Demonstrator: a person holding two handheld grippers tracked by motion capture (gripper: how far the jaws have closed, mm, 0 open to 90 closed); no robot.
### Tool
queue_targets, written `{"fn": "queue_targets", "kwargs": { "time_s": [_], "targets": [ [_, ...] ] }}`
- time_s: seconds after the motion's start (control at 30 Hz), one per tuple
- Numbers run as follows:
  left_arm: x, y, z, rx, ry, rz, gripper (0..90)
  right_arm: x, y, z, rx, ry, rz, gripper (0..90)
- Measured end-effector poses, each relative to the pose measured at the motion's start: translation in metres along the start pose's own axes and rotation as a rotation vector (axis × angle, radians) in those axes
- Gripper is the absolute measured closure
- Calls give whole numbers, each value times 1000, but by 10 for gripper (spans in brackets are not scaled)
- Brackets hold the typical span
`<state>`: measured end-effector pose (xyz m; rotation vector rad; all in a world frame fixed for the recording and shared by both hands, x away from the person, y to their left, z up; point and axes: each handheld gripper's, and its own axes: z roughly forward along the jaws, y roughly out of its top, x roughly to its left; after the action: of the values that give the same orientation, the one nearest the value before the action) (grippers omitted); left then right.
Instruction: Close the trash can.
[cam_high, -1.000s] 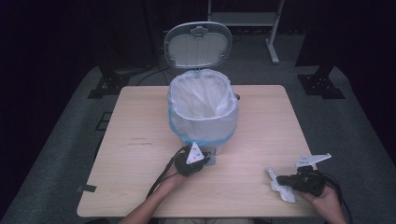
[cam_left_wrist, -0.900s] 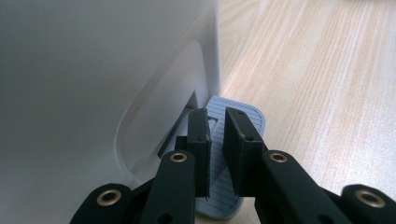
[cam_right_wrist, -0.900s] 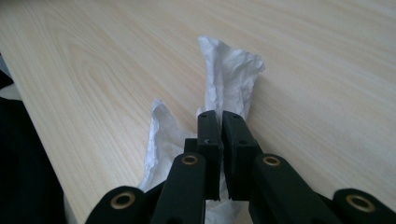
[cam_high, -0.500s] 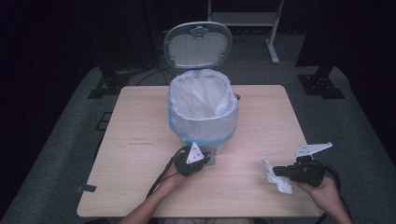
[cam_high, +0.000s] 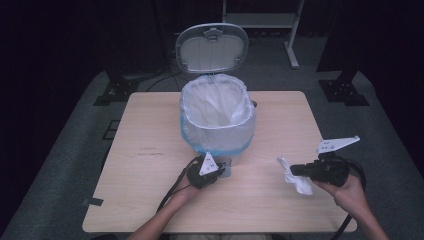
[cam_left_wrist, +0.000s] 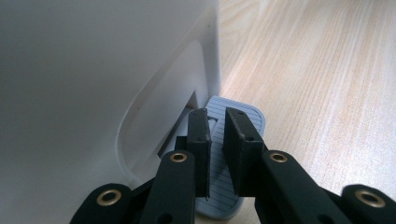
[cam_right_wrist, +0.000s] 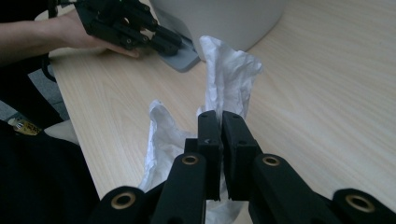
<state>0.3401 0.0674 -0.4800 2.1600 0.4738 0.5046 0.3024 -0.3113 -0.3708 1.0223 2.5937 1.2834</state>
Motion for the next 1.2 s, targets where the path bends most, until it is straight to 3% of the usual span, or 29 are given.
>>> {"fn": "queue_targets", "kwargs": {
  "time_s": [0.3,0.63,1.2],
  "targets": [
    [0,0,0,8,-2,2,807,1,24,-9,-23,17,-19,859],
    [-1,0,1,-10,-3,-14,807,5,53,-16,-15,29,-50,862],
    [0,0,0,3,-5,-3,807,12,96,-28,-19,56,-94,863]
  ]
}}
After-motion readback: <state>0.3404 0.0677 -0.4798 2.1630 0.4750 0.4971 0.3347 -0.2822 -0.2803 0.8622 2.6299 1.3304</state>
